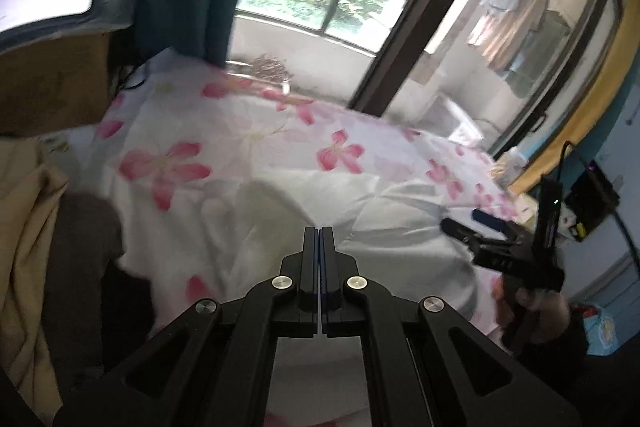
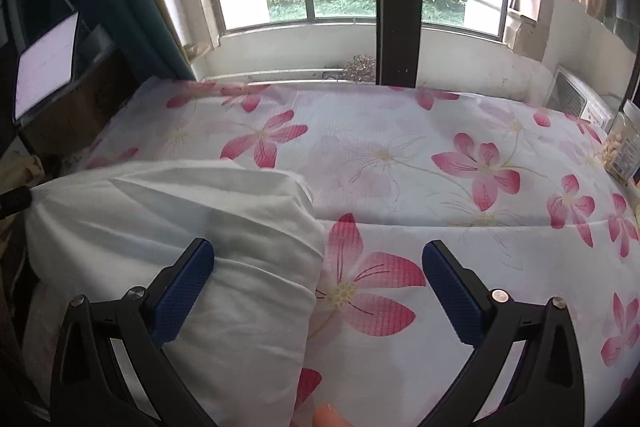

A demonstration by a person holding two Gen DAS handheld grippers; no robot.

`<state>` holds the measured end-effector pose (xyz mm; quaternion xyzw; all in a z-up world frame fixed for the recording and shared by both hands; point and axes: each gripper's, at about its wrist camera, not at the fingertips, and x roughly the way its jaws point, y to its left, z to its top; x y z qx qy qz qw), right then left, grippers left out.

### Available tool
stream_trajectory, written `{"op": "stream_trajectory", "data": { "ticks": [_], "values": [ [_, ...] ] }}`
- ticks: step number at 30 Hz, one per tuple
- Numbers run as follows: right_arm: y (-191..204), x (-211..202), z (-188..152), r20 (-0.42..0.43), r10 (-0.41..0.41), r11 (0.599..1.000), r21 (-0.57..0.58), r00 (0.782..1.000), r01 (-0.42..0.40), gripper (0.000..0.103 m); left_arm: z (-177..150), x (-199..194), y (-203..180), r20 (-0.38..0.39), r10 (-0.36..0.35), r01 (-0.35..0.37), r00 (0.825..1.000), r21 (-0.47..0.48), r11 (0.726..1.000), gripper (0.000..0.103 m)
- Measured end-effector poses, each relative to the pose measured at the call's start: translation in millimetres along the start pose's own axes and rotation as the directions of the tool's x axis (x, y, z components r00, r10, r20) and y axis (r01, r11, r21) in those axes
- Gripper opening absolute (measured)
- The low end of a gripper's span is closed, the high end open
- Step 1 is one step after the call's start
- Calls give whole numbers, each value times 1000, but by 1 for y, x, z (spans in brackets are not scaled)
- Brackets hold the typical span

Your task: Fold large clothes

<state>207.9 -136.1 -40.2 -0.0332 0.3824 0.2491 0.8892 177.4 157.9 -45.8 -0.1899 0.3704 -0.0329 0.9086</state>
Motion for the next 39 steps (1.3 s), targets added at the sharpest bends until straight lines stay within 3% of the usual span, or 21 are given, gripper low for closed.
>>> {"op": "stream_trajectory", "data": {
  "ticks": [6, 11, 12, 14, 15, 19, 26, 34, 39],
  "values": [
    [21, 14, -6, -29, -12, 997, -79, 1000, 9, 103, -31, 25, 25, -136, 62, -69, 989, -50, 996, 0],
    [25, 16, -7, -34, -13, 996, -88, 999, 9, 103, -23, 27, 27, -139, 100, -110, 985, -73, 991, 3],
    [24, 14, -6, -30, -12, 996, -84, 999, 9, 103, -19, 25, 25, -119, 104, -114, 987, -75, 991, 8],
    [23, 12, -5, -26, -13, 997, -80, 1000, 11, 103, -11, 22, 19, -78, 82, -87, 994, -70, 994, 52],
    [22, 11, -5, -25, -13, 997, -78, 1000, 11, 103, -8, 22, 16, -64, 77, -82, 995, -67, 994, 58],
    [21, 9, -6, -35, -3, 998, -60, 999, 1, 103, -1, 41, 9, -76, 56, -60, 996, -57, 997, 59],
    [18, -2, -10, -39, 10, 999, -35, 999, -11, 103, -19, 78, 18, -183, 90, -105, 979, -79, 991, 59],
    [16, 13, -25, -65, 13, 999, -28, 998, -14, 103, -22, 70, 28, -172, 136, -152, 976, -81, 985, 59],
    [14, 3, -22, -51, 20, 1000, -20, 999, -21, 103, -15, 49, 23, -119, 106, -117, 987, -84, 990, 59]
  ]
}}
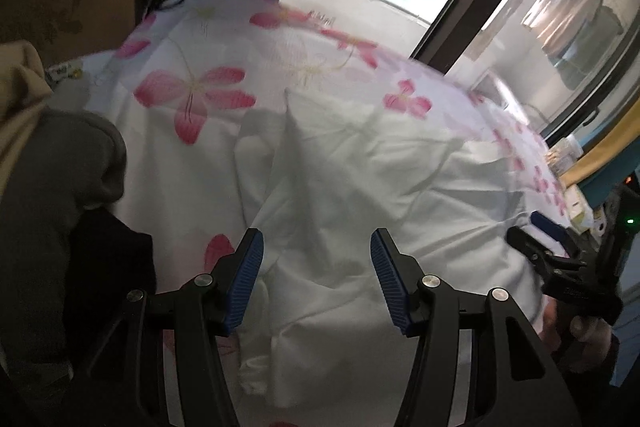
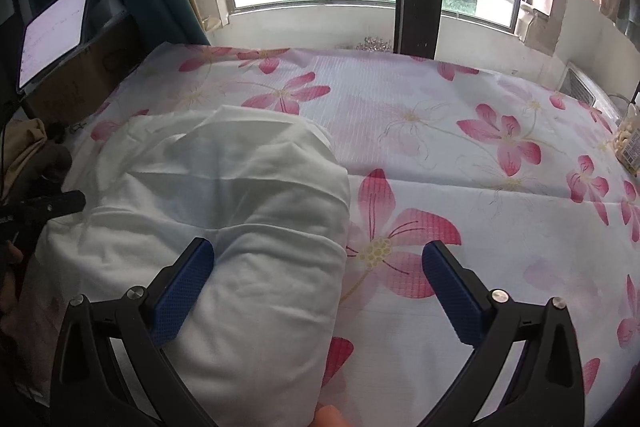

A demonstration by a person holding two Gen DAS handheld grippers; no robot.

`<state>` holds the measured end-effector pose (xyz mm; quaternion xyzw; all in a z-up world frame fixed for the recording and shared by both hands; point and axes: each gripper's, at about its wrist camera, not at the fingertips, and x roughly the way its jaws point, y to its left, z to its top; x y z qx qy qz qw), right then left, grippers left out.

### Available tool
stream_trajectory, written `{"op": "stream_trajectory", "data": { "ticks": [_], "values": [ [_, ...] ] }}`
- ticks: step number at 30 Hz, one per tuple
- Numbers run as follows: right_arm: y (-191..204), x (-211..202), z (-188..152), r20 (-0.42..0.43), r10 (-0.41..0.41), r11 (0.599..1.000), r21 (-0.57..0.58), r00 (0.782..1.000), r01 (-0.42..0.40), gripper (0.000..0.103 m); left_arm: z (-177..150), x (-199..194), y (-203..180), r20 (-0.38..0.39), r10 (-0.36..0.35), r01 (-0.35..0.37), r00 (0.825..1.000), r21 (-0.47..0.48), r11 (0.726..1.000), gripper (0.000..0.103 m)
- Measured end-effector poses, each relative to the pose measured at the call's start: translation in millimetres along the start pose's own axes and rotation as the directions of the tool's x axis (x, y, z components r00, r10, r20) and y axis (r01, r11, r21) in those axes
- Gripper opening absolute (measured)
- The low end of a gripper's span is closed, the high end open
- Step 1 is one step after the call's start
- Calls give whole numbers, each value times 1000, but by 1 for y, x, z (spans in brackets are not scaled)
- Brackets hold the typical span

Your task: Fold large clothes

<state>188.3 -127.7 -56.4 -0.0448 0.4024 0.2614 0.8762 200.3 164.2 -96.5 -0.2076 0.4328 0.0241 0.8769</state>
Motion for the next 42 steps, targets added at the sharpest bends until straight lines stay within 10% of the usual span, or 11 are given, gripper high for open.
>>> {"op": "stream_trajectory", "data": {
  "ticks": [26, 42],
  "values": [
    [-16, -13, 2, 7, 27, 999, 43, 1000, -27, 103, -10, 24, 7, -5, -8, 8, 1000, 12, 1000, 74],
    [-12, 31, -8, -54, 99, 993, 68, 994, -96, 102, -10, 37, 2, -44, -272, 271, 961, -40, 962, 74]
  ]
}}
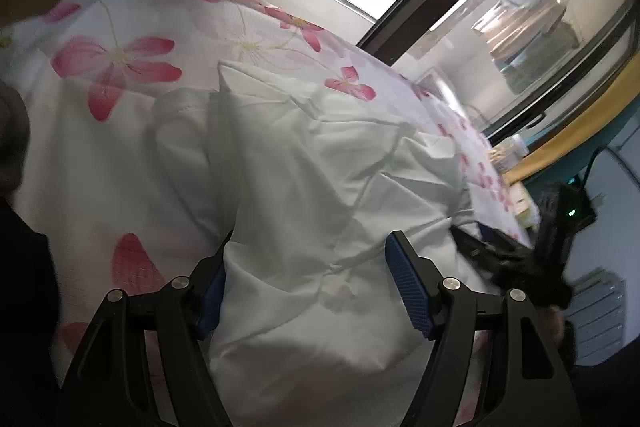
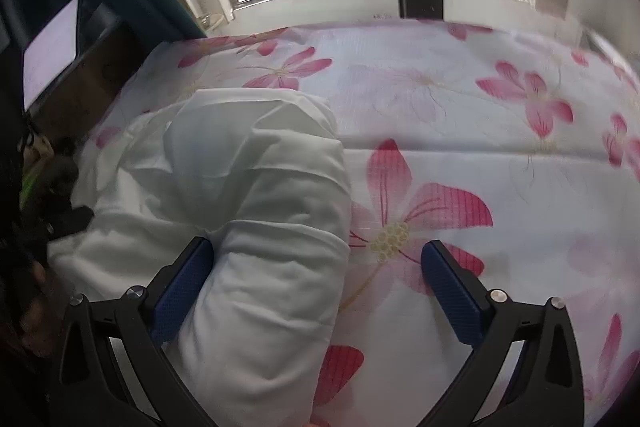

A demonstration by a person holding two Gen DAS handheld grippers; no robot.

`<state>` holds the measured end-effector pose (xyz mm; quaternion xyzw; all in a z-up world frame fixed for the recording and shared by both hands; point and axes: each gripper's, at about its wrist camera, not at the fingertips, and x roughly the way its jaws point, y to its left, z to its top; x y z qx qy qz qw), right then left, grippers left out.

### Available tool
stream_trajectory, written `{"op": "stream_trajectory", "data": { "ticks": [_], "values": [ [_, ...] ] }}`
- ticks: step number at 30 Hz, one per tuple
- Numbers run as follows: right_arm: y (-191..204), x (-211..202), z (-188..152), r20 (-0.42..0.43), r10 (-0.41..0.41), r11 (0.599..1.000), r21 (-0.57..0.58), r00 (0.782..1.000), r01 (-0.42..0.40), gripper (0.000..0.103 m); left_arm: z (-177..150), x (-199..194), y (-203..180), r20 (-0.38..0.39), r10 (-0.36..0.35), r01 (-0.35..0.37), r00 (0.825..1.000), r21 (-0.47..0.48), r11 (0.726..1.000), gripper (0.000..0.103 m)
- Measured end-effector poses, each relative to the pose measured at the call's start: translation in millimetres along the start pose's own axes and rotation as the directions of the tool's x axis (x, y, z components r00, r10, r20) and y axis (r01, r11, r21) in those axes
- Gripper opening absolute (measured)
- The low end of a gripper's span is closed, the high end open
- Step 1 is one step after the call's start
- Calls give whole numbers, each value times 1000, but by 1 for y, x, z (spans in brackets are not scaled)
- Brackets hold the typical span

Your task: Fold large clothes

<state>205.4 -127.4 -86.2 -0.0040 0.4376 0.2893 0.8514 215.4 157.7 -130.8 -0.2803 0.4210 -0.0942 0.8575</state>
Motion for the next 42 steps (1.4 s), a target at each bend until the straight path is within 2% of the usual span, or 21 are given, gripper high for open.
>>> {"op": "stream_trajectory", "data": {
  "ticks": [3, 6, 11, 15, 20, 23, 25, 26, 27, 28, 32, 38, 42],
  "values": [
    [6, 3, -1, 5, -16, 999, -30, 1000, 16, 102, -1, 1, -2, -8, -14, 14, 1000, 0, 1000, 74],
    [9, 4, -1, -2, -14, 999, -40, 1000, 13, 101, -1, 6, -11, -18, 4, -4, 1000, 32, 999, 80],
    [12, 1, -1, -2, 19, 998, -55, 1000, -19, 89, -4, 15, -29, -27, 79, -75, 997, 124, 989, 89],
    [18, 2, -3, -1, 65, 994, -83, 998, -65, 72, -2, 22, -36, -33, 111, -105, 993, 147, 984, 89],
    [22, 3, -4, 6, 93, 991, -97, 996, -92, 68, -1, 32, -46, -49, 121, -108, 991, 217, 970, 89],
    [23, 3, -4, 3, 109, 989, -101, 994, -108, 61, -4, 38, -53, -43, 151, -135, 988, 268, 954, 88],
    [24, 2, -5, 6, 115, 988, -100, 993, -114, 54, -6, 40, -57, -28, 172, -157, 985, 290, 944, 82],
    [25, 2, -6, 7, 119, 988, -97, 993, -118, 53, -7, 40, -59, -22, 180, -165, 983, 299, 940, 74],
    [25, 2, -6, 8, 125, 988, -94, 992, -123, 50, -8, 41, -61, -17, 185, -171, 983, 306, 937, 70],
    [24, 1, -6, 8, 129, 988, -89, 992, -127, 48, -9, 40, -61, -14, 185, -172, 983, 308, 936, 63],
    [24, -1, -7, 12, 131, 989, -74, 991, -130, 43, -15, 38, -63, 3, 186, -178, 983, 305, 936, 48],
    [28, -9, -12, 34, 117, 991, -70, 993, -115, 34, -21, 29, -63, 18, 173, -171, 985, 278, 945, 32],
    [27, -16, -15, 50, 121, 991, -61, 991, -118, 29, -26, 22, -65, 32, 165, -167, 986, 269, 949, 28]
  ]
}}
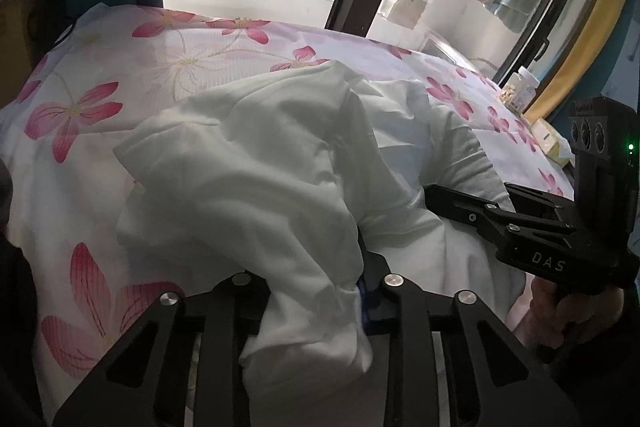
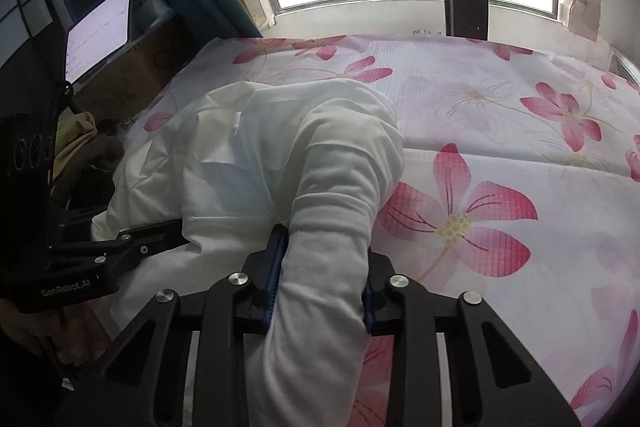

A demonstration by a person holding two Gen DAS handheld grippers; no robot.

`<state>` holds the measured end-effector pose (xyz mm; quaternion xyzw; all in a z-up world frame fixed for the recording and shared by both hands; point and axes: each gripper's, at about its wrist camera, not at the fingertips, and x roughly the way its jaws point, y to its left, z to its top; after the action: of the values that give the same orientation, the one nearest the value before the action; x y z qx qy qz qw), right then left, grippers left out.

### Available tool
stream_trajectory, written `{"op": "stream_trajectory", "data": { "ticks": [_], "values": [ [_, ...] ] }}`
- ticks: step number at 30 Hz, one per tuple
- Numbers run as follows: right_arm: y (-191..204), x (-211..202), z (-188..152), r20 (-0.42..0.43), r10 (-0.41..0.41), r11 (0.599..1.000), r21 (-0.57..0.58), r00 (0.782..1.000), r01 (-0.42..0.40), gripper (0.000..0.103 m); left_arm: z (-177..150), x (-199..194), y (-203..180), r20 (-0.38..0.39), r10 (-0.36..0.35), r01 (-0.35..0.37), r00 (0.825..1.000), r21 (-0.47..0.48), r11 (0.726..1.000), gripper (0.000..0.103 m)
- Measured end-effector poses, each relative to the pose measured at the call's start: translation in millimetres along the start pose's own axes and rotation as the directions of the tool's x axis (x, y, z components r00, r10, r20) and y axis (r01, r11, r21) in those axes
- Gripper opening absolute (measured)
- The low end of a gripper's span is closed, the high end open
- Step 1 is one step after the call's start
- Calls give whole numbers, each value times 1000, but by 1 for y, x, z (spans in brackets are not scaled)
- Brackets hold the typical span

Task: Fold large clothes
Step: 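Grasp the white jacket bundle with the right tool while the left tool grasps it too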

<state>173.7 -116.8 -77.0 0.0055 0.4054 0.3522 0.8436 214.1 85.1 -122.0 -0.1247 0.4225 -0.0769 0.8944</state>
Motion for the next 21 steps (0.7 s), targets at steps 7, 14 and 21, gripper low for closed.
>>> {"op": "stream_trajectory", "data": {
  "ticks": [7, 14, 21],
  "values": [
    [1, -15, 1, 36, 22, 999, 33, 999, -23, 25, 2, -21, 0, 49, -24, 26, 999, -30, 999, 14],
    [11, -29, 4, 64, 47, 998, 37, 997, -49, 23, 4, -38, -5, 81, -32, 34, 996, -18, 999, 10],
    [22, -38, 3, 76, 63, 997, 29, 995, -65, 22, 3, -57, -9, 96, -44, 44, 994, 1, 999, 10]
  ]
}}
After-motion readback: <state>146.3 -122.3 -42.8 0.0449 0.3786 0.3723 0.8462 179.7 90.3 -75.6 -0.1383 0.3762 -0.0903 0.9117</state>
